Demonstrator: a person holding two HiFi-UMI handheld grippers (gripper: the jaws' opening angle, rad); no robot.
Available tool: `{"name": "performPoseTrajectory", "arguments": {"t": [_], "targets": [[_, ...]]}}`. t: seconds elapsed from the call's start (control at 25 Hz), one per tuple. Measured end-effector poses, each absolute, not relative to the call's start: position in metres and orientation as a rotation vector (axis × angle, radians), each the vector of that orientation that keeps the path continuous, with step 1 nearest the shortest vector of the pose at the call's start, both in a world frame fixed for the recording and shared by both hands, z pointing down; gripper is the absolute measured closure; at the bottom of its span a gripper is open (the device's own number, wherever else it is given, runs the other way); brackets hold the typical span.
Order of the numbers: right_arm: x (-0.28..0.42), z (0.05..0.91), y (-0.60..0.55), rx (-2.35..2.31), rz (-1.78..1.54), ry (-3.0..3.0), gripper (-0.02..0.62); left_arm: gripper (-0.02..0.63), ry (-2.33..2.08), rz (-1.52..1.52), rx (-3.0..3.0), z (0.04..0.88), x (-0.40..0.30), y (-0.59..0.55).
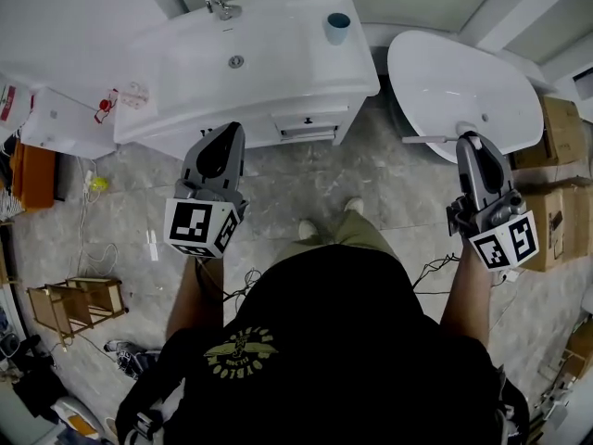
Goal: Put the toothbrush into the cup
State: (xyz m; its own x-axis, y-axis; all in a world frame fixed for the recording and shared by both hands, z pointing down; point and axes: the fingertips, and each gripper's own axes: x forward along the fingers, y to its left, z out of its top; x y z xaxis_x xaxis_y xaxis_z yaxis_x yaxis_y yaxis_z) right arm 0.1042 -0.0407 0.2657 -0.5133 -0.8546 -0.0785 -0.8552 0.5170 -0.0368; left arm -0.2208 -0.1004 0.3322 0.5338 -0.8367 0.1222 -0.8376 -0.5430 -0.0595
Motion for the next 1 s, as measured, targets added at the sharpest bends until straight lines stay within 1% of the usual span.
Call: {"name": "performPoseTrajectory", "arguments": {"t": [0.4,1.0], "targets": [[0.102,0.259,-0.036,-1.487,0.047,2.652,0.551,0.594,-1.537,0.181,2.771,0.314,-0.227,-0.098],[0.092,0.259,-0.036,-1.475,0.046,2.675,0.551,0.594,-1.561,0.195,2.719,0.324,-0.237,-0.086]]}}
